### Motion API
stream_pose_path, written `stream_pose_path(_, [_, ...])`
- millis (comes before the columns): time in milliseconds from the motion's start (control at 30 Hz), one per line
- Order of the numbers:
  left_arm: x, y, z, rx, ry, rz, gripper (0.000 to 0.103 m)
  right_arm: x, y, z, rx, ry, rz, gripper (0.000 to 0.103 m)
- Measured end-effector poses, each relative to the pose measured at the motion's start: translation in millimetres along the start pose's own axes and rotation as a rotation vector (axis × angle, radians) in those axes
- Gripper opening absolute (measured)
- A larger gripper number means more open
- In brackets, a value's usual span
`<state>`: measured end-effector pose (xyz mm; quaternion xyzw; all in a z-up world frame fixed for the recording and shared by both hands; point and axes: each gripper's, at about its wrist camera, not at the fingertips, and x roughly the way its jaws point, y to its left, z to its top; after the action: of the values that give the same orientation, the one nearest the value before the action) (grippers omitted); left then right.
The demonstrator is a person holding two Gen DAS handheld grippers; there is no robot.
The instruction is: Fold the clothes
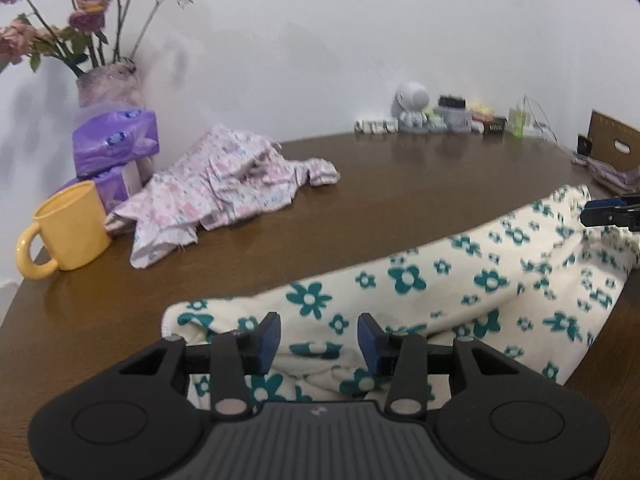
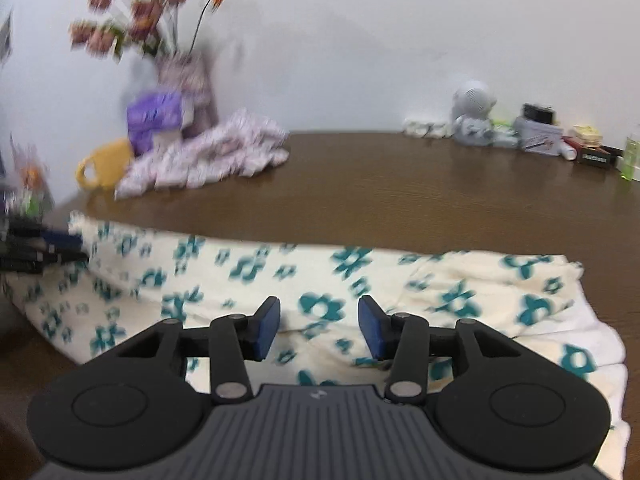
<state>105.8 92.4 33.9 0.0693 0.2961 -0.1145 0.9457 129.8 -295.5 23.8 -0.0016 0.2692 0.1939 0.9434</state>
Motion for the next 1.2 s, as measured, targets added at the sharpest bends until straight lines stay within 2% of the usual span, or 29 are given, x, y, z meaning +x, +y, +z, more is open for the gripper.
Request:
stream_pose_path(367, [13.8, -8.0, -5.0, -0.006, 0.055, 0.011, 0.040, 10.0, -30.9, -10.4, 0.045, 0.069, -0.060, 0.043])
stream_pose_path(700, [12.2, -5.1, -10.2, -0.026, 0.028, 0.005, 0.041, 10.2, -37.0, -14.8, 0.043, 0.055, -0.038, 0.042])
stream_pose_path(1067, [7.3, -3.6, -10.5, -0.043, 0.016, 0.000, 0.041, 1.5, -48.0, -17.9, 0.072, 0.046, -0.064, 0.041])
stream_pose_path(1200, [-8.7, -14.9, -2.4, -0.029, -0.047, -0.028, 0.041, -5.5, -34.6, -11.0, 0.060, 0.009, -0.079, 0.041])
